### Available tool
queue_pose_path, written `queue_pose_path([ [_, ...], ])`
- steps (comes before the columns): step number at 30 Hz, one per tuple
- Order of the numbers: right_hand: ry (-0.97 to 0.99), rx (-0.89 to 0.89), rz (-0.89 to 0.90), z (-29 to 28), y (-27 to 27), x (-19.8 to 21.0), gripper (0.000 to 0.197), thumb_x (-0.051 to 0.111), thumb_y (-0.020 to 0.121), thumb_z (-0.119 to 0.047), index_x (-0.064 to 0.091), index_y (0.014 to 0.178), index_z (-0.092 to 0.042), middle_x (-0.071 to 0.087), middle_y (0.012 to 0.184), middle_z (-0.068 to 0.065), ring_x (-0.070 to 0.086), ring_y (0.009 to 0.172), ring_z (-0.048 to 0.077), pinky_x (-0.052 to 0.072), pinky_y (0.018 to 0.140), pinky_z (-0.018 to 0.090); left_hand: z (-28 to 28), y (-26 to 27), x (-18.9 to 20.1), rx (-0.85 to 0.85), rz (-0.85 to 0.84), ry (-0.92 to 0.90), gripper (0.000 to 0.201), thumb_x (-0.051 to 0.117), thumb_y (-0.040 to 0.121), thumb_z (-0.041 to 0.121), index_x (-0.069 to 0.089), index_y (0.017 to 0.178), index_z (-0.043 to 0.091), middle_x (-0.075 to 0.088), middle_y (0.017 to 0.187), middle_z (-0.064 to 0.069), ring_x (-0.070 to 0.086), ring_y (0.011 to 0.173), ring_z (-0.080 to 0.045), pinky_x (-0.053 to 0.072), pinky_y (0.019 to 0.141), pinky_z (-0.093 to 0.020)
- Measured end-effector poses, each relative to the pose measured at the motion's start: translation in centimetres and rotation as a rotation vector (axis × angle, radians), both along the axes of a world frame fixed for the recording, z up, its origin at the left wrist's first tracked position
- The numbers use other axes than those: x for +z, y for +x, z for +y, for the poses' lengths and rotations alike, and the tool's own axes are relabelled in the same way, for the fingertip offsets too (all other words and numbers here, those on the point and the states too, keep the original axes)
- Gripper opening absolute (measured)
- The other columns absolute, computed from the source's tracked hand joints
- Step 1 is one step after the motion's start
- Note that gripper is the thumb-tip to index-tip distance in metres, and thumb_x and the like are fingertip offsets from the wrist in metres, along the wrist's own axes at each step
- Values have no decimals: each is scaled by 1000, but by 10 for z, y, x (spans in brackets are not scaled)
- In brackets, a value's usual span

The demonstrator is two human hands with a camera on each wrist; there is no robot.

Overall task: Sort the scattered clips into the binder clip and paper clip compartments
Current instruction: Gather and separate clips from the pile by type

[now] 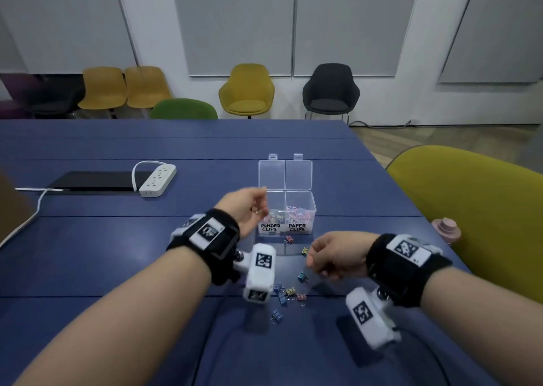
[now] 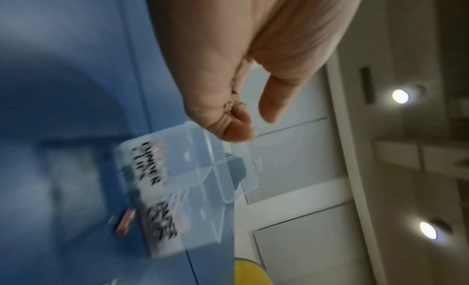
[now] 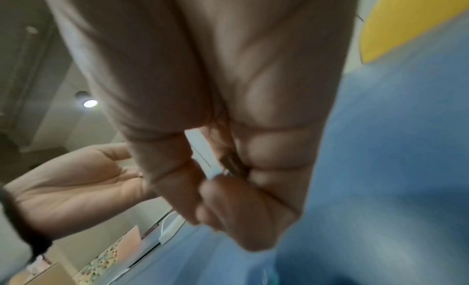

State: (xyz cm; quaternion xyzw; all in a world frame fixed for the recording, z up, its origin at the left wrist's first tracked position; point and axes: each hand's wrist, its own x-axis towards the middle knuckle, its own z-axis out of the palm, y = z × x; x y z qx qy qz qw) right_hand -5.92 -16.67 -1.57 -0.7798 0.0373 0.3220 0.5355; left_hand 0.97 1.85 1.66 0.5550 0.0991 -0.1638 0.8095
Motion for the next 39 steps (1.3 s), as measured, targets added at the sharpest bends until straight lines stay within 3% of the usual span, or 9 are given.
queue_pose_path([
  [4,-223,46,-186,7,39,37,26,43,84,17,50,72,-5,49,62,6,46,48,13,41,42,21,-20,30,27,-17,-178,203,27,44,100,27,47,76,17,42,72,-1,38,61,-12,32,62,-24],
  [8,-432,22,-411,32,80,66,16,44,90,6,54,83,-5,51,66,5,49,55,14,44,47,20,-21,41,21,-120,-230,398,45,38,100,40,54,121,4,55,118,-12,48,115,-21,31,108,-35],
  [10,-494,4,-545,44,94,74,12,50,89,1,55,96,-8,59,78,6,57,63,16,50,51,18,-15,41,20,-125,-259,468,41,37,100,41,58,112,7,56,116,-10,49,111,-21,35,96,-33],
  [14,-597,38,-648,59,107,76,33,55,92,-7,51,124,-5,59,115,11,60,103,27,50,90,34,6,30,12,-123,-396,746,13,51,92,18,54,80,12,58,88,-8,52,75,-20,41,64,-30],
  [17,-582,10,-671,55,109,73,32,50,89,0,53,121,-6,58,104,6,59,98,25,51,79,29,23,8,-2,-319,-465,840,14,60,87,8,55,76,15,56,75,-2,51,65,-14,44,54,-26],
  [21,-483,88,-664,43,79,60,28,42,85,11,63,83,-7,64,80,11,66,79,27,58,82,39,35,-28,-19,-810,-546,1120,36,81,72,29,59,100,22,61,97,5,59,82,-14,54,73,-29],
  [25,-863,488,-587,41,46,24,39,45,88,3,63,119,-13,66,117,5,61,102,21,48,92,29,33,-60,-34,-1055,-648,1337,79,86,58,44,45,125,34,42,117,11,50,111,-12,46,96,-27],
  [31,-980,603,-587,39,38,-12,53,56,86,-2,44,137,-4,39,143,12,42,130,29,36,109,37,12,-70,-51,-1042,-727,1445,77,84,63,37,44,128,30,42,125,-1,45,115,-22,44,99,-39],
  [39,-884,557,-546,34,2,-9,48,56,85,-7,48,133,-10,46,133,11,48,122,30,42,99,34,17,-59,-56,-822,-690,1458,32,74,76,24,62,104,14,59,109,-6,49,80,-15,46,78,-27],
])
